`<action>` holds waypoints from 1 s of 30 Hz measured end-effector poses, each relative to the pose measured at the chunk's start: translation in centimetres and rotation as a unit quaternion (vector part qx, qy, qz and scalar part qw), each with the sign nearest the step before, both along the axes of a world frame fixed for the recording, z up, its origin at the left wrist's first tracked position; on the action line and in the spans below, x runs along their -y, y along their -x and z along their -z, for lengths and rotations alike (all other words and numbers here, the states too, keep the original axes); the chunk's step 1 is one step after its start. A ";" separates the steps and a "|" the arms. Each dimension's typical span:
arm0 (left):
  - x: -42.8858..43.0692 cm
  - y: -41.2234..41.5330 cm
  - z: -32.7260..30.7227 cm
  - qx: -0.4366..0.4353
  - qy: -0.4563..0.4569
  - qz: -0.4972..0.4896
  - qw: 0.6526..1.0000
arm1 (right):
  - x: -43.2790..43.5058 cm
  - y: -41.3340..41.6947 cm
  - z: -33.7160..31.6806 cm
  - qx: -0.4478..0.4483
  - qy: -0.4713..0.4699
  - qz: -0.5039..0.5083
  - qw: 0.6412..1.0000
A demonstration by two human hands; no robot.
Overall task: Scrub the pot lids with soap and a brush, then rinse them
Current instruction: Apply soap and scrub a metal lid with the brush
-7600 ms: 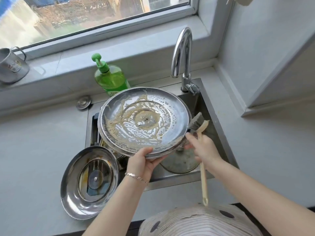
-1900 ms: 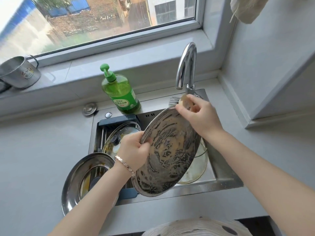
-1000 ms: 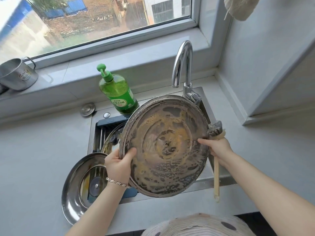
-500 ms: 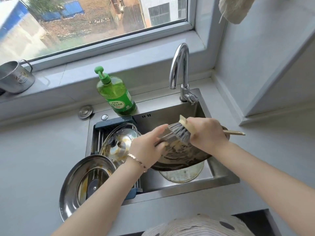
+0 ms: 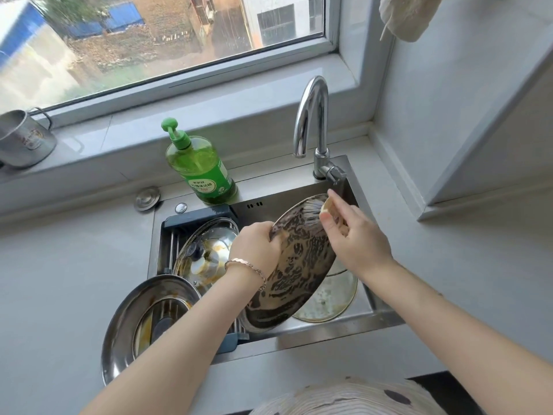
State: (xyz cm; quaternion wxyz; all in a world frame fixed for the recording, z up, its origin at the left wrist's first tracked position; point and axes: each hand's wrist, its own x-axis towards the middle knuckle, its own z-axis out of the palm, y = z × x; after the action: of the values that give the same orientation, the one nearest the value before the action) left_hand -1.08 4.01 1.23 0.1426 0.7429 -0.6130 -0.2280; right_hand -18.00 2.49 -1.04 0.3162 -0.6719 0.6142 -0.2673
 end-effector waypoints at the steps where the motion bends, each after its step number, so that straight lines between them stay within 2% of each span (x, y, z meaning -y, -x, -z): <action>1: 0.0 0.3 -0.1 0.006 -0.001 -0.001 1.000 | -0.6 -0.9 0.0 -0.005 0.045 -0.014 0.999; 4: 0.0 0.5 -0.4 0.026 -0.003 0.001 1.000 | -1.9 -2.8 0.0 -0.021 0.151 -0.070 0.986; 6: -0.3 0.1 -0.5 0.018 0.002 0.010 1.000 | -1.1 -2.5 0.5 -0.026 0.170 -0.043 0.984; 7: -0.6 -0.1 -0.6 0.015 0.007 0.015 1.000 | -0.1 -1.8 0.7 -0.014 0.125 0.002 0.992; 9: -1.1 -0.2 -0.9 0.017 0.016 0.023 0.999 | 1.9 0.1 0.7 0.042 -0.025 0.108 0.993; 10: -1.3 -0.1 -1.0 0.021 0.018 0.029 0.999 | 2.2 0.4 0.6 0.055 -0.051 0.131 0.989; 12: -1.6 0.1 -1.1 0.032 0.019 0.034 0.999 | 1.4 -1.0 -0.6 0.042 -0.012 0.089 0.995; 14: -1.6 -0.1 -1.2 0.032 0.022 0.032 0.999 | -0.7 -3.0 -2.1 0.017 0.074 -0.013 0.997; 16: -1.6 -0.5 -1.1 0.024 0.035 0.038 0.998 | -1.3 -3.3 -2.3 0.018 0.099 -0.035 0.994; 18: -2.0 -1.0 -1.1 0.011 0.054 0.049 0.997 | 0.7 -1.5 -2.2 0.062 0.007 0.042 0.997; 20: -2.6 -1.3 -0.8 0.013 0.075 0.055 0.996 | 2.3 0.3 -1.8 0.096 -0.088 0.110 0.985; 22: -2.9 -1.3 -0.6 0.030 0.073 0.060 0.995 | 2.1 0.1 -2.0 0.080 -0.080 0.086 0.990; 24: -2.9 -1.1 -0.5 0.036 0.068 0.054 0.996 | 0.8 -1.2 -2.7 0.024 -0.007 0.003 1.000; 26: -2.7 -1.4 -0.5 0.016 0.085 0.054 0.995 | 0.0 -1.8 -3.5 0.012 0.031 -0.041 0.999; 28: -2.8 -1.9 -0.4 -0.024 0.112 0.059 0.992 | 1.2 -0.6 -3.0 0.065 -0.011 0.016 0.998; 30: -3.0 -2.8 -0.4 -0.057 0.154 0.063 0.984 | 3.2 1.5 -1.1 0.132 -0.092 0.100 0.982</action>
State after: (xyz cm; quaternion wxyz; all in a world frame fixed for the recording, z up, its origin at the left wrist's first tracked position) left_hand 1.75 7.05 1.65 0.2755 0.6580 -0.6769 -0.1814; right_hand -19.47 -0.67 0.11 0.4261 -0.5343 0.6531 -0.3263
